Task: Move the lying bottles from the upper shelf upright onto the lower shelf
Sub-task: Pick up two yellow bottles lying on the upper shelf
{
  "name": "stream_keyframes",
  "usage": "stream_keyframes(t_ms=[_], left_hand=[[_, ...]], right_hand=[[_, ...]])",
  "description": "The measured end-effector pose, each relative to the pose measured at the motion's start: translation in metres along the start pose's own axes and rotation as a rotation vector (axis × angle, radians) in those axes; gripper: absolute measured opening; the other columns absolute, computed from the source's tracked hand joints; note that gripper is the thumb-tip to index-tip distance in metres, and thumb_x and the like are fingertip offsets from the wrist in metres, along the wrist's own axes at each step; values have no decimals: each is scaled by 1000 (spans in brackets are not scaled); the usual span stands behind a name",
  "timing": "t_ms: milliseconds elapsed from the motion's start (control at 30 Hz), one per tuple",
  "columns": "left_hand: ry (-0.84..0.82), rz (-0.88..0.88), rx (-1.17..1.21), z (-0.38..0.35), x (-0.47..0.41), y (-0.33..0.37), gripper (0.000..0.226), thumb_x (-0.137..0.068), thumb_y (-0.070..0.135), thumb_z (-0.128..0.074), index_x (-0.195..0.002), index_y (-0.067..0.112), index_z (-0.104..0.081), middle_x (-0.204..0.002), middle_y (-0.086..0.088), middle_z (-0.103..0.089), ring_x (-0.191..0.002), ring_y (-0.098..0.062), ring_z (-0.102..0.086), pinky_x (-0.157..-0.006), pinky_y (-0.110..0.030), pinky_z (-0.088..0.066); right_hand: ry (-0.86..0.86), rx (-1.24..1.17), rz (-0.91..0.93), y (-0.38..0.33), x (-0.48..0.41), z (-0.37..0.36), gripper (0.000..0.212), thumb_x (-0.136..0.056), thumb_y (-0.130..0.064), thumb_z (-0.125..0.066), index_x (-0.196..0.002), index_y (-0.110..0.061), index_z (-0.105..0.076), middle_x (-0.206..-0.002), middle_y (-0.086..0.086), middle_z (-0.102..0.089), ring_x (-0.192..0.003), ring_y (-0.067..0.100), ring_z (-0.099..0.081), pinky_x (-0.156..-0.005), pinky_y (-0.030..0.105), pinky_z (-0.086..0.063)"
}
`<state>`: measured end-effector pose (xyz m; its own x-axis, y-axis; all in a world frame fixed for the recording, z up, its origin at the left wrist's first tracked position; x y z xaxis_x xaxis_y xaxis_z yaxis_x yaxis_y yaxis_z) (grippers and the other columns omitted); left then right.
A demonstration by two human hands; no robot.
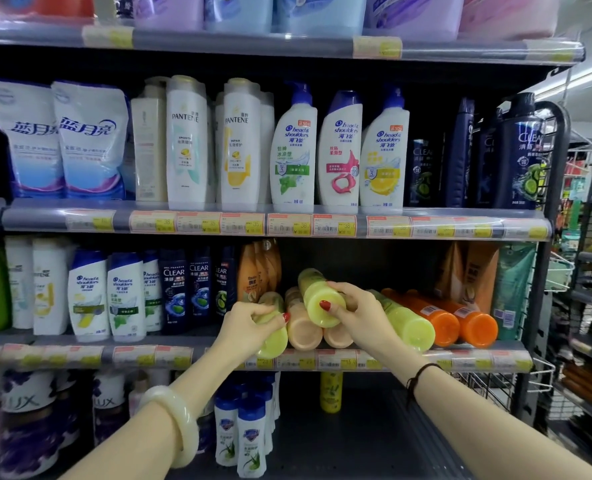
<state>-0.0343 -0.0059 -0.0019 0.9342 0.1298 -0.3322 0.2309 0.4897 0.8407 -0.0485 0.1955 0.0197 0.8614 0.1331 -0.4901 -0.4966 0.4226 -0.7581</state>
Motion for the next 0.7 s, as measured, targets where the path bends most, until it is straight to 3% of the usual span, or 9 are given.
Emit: stream_keyframes(t_ms=[67, 133, 233, 367, 433, 600, 700], left_hand=[[19, 28, 36, 1, 3, 1, 54, -77, 31, -73, -124, 8, -61, -131, -5, -60, -123, -19, -53, -94, -23, -38], [29, 73, 80, 0, 4, 1, 47, -76, 34, -73, -115, 9, -66, -114, -3, -63, -112, -19, -56, -90, -26, -40], [48, 131, 161, 0, 3, 0, 13, -78, 35, -71, -79, 22, -69, -88, 1, -62, -95, -17, -57, -87, -35, -48], [83, 229, 204, 0, 3, -6, 26, -75, 27, -74, -97, 14, -69, -95, -6, -63, -100, -26, -61, -93, -46, -52], [97, 276, 234, -1, 3, -9, 25, -71, 26, -77, -88, 12, -66, -92, -7, -65, -97, -28, -63, -92, -48, -53], [110, 329, 298, -3, 6, -11, 39, -68, 23, -80, -98, 1, -68, -90, -13, -68, -94, -30, -66, -88, -45, -56], [118, 303, 346, -5, 15, -11, 50, -71, 15, -78, -113, -4, -61, -77, -2, -58, -92, -29, -62, -91, -44, -52]], right_hand=[[-2, -7, 13, 0, 4, 0, 43, -88, -18, -62, -130, -18, -54, -124, 1, -63, -115, 16, -57, -97, 30, -47], [-23, -11, 9, -3, 7, 0, 43, -88, -20, -62, -130, -18, -53, -124, 0, -61, -114, 15, -56, -91, 25, -45], [-30, 4, -7, -8, 8, 0, 39, -89, -31, -59, -125, -19, -54, -116, -2, -60, -104, 12, -56, -77, 15, -45], [28, -27, -31, -14, 6, -1, 30, -92, -35, -53, -115, -16, -57, -107, 2, -60, -83, 3, -55, -60, 2, -45], [32, -68, -71, -13, 5, -3, 33, -92, -35, -54, -118, -16, -55, -108, 4, -59, -79, 6, -55, -57, 7, -46], [1, -258, -371, 4, 4, -10, 62, -83, -46, -60, -131, -10, -43, -101, 1, -55, -95, 28, -64, -79, 41, -59], [-28, -382, -490, 4, 8, -15, 57, -82, -44, -61, -125, -12, -43, -110, 14, -57, -86, 34, -68, -67, 40, -61]])
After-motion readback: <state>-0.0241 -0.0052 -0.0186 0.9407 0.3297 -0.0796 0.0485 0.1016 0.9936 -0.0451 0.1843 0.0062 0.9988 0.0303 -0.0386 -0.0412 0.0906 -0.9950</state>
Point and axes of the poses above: each hand's wrist, its own x-axis away from the middle knuckle, its own z-axis out of the back of the hand, y = z × x, the point moved 6 cm from there along -x, towards the middle knuckle
